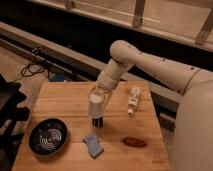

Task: Place the ceramic cup over the eraser

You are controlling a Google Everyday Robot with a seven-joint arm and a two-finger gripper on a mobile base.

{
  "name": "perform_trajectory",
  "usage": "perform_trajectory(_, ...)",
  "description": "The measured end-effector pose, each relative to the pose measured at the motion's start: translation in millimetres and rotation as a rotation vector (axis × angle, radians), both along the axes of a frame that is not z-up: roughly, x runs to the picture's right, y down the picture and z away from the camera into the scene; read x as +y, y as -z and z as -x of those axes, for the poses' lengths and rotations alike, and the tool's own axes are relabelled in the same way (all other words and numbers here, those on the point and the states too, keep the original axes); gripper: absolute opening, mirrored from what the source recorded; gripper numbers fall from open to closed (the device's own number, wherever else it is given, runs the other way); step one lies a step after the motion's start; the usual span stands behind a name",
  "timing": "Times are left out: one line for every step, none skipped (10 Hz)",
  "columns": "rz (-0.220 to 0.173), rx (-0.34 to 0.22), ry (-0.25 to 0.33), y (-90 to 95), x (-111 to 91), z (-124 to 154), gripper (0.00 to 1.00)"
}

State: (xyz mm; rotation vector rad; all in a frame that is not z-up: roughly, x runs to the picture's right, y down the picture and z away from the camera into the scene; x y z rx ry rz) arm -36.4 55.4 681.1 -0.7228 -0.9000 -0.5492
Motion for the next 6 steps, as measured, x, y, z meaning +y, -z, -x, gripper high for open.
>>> perform_trajectory(-0.002,-0.004,0.0,0.2,-0.2,0.4,0.73)
perform_trajectory(-0.002,-0.008,0.0,0.1,0.1,1.1,0.79)
perform_trajectory(-0.002,-0.012,0.0,-0.3,0.4,1.4,0.8)
perform_trajectory(-0.004,-0.013,0.0,-0.3,-0.2,1.7,0.8)
perform_trajectory(-0.003,-0.015,0.0,-0.7,0.4,1.9,0.79)
perform_trajectory(-0.003,-0.014,0.007,0.1,2.7,1.6,0.76)
